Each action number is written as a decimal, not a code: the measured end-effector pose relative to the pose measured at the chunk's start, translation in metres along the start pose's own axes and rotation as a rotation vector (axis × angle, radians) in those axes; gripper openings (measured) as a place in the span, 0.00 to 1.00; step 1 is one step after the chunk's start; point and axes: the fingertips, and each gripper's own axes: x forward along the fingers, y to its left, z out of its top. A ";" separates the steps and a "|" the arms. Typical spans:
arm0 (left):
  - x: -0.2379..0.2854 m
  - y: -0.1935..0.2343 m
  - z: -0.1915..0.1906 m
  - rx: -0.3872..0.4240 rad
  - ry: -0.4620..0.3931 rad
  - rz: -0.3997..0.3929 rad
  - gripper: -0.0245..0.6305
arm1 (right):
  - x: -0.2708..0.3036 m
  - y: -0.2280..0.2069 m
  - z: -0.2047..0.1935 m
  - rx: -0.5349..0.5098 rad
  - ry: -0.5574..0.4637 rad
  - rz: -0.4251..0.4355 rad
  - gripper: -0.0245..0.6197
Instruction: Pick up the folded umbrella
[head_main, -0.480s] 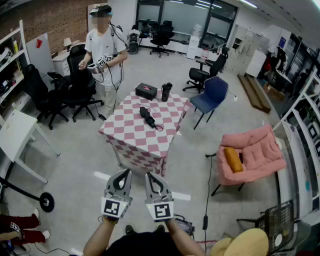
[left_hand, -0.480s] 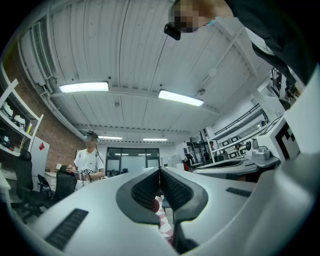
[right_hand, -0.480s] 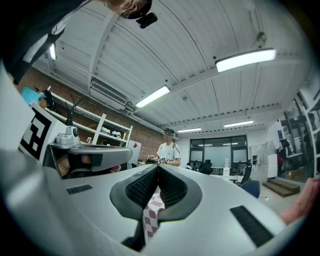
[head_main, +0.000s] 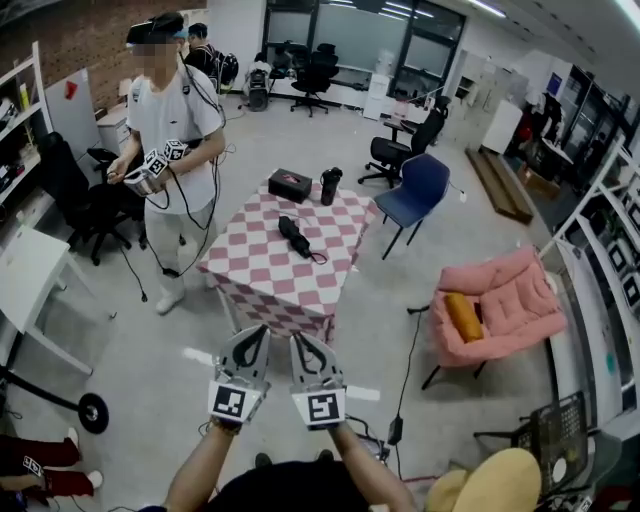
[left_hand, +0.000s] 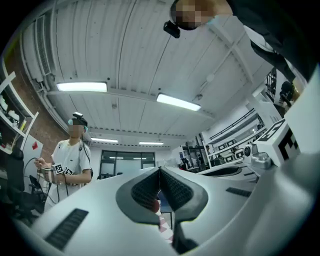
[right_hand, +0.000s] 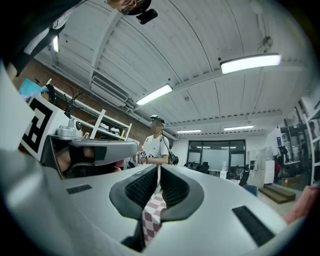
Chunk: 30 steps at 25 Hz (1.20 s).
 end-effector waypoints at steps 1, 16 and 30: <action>-0.001 0.004 -0.001 -0.005 -0.001 -0.003 0.06 | 0.003 0.003 -0.001 -0.005 0.003 -0.003 0.06; 0.049 0.044 -0.038 -0.010 0.048 0.030 0.06 | 0.064 -0.019 -0.031 0.018 -0.001 0.010 0.06; 0.154 0.063 -0.075 0.018 0.108 0.128 0.06 | 0.143 -0.112 -0.065 0.078 -0.016 0.091 0.07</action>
